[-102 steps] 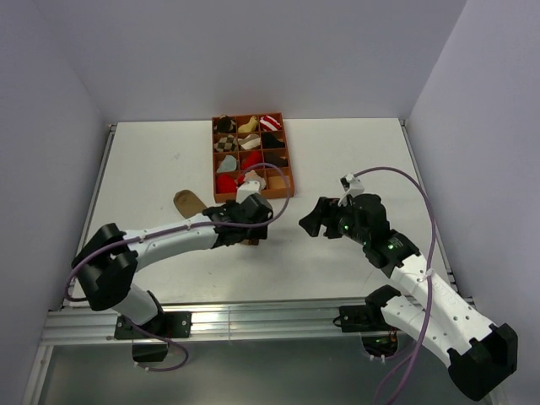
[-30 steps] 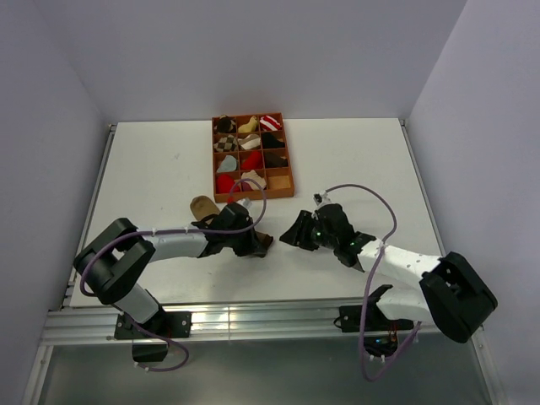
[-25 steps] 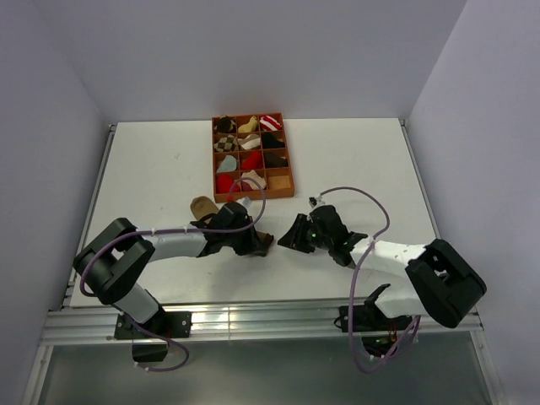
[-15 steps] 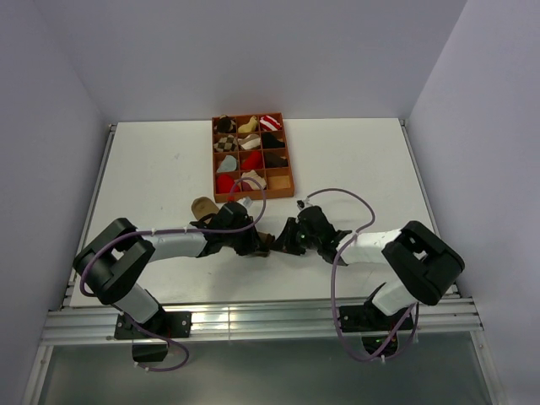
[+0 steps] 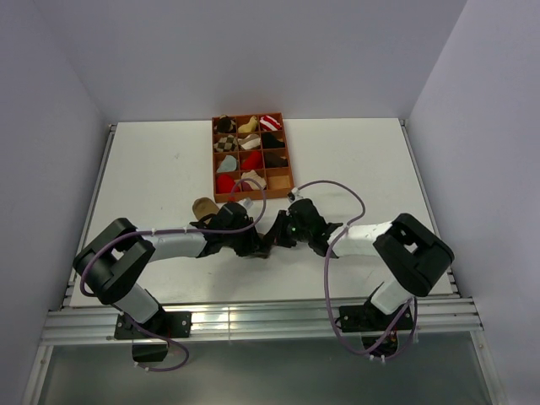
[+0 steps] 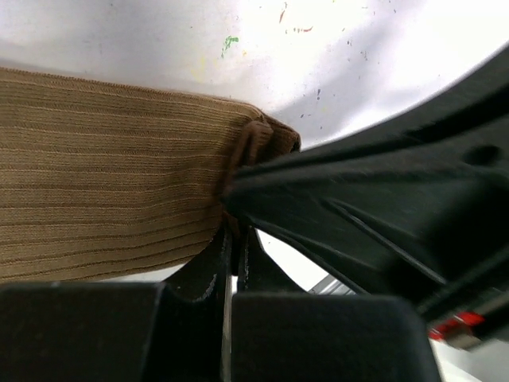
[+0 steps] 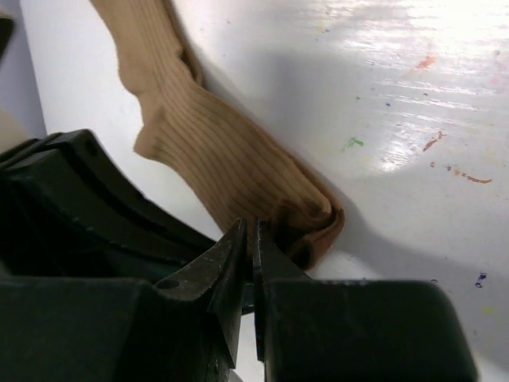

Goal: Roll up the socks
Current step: Roll the sock at the center of the board.

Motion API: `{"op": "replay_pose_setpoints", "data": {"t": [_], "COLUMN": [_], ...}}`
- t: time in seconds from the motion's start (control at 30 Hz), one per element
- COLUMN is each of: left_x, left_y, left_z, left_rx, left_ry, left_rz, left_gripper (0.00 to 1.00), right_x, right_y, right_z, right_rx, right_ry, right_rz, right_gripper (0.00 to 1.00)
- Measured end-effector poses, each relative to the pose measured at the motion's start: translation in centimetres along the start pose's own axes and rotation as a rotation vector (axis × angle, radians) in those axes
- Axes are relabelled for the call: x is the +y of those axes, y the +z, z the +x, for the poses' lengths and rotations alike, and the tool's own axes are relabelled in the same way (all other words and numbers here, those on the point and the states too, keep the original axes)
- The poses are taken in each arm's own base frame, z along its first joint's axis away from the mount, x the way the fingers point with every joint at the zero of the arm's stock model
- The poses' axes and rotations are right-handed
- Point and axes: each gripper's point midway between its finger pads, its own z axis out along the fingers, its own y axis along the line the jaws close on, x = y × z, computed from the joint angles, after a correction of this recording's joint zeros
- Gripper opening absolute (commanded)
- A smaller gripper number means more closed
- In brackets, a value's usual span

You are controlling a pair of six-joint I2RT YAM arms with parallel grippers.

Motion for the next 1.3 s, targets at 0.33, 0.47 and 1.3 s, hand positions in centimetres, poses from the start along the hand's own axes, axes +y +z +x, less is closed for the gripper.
{"op": "replay_pose_setpoints", "data": {"t": [0.33, 0.47, 1.3], "left_x": [0.5, 0.8, 1.0], "left_y": [0.1, 0.3, 0.6], "left_z": [0.3, 0.4, 0.1], "left_rx": [0.012, 0.016, 0.040], "left_ry": [-0.007, -0.014, -0.092], "left_rz": [-0.008, -0.013, 0.010], "left_gripper": [0.00, 0.00, 0.00], "right_x": [-0.7, 1.6, -4.0], "right_y": [0.4, -1.3, -1.2], "right_z": [0.5, -1.4, 1.1], "right_rx": [0.023, -0.043, 0.006], "right_ry": [-0.002, -0.031, -0.022], "right_rz": [0.022, -0.016, 0.162], "right_gripper": [0.15, 0.17, 0.13]}}
